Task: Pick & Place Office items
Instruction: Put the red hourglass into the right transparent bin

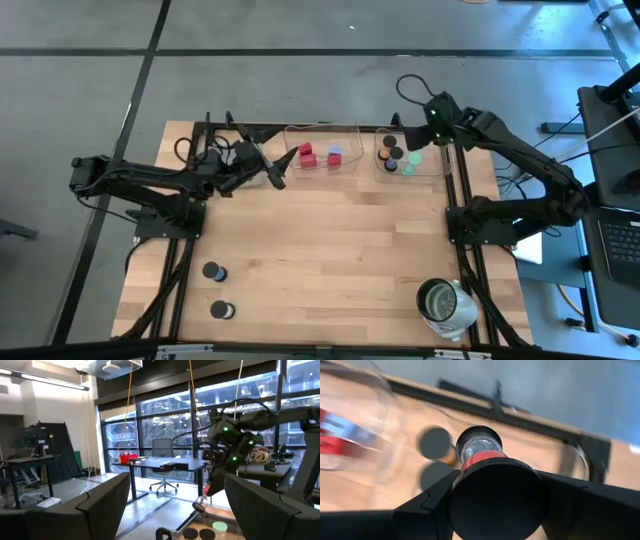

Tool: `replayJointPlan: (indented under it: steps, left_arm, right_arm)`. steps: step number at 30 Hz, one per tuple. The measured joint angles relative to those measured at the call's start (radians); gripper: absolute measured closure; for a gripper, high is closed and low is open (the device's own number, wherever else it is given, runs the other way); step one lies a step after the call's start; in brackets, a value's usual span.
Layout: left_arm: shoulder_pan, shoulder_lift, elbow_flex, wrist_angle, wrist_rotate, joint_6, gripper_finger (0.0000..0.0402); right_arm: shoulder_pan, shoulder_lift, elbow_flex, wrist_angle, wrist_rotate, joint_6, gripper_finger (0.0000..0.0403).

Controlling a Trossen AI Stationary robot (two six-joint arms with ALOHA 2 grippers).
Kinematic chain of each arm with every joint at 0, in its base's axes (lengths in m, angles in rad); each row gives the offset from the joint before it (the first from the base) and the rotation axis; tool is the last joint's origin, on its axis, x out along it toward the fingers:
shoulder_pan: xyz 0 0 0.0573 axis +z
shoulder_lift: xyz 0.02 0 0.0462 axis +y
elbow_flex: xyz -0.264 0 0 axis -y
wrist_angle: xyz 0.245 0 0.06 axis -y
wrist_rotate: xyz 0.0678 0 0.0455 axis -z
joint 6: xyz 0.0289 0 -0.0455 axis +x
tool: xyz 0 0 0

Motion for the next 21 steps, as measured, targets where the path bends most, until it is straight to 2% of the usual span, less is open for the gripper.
replayJointPlan:
  steps: [7,11,15,21]
  left_arm:
    - [0.000,0.000,0.000,-0.043,-0.003,-0.003,0.0080]
    - [0.000,0.000,0.000,-0.062,-0.003,-0.002,0.0080]
    - [0.000,0.000,0.000,-0.085,-0.005,-0.002,0.0080]
    - [0.000,0.000,0.000,-0.099,-0.055,0.022,0.0080]
  right_arm:
    - [-0.118,0.126,0.002,-0.123,0.004,0.007,0.0178]
    - [-0.161,0.206,0.002,-0.124,-0.002,-0.006,0.0192]
    - [-0.176,0.272,0.006,-0.138,-0.004,-0.028,0.0193]
    - [-0.176,0.335,0.008,-0.129,-0.022,-0.036,0.0170]
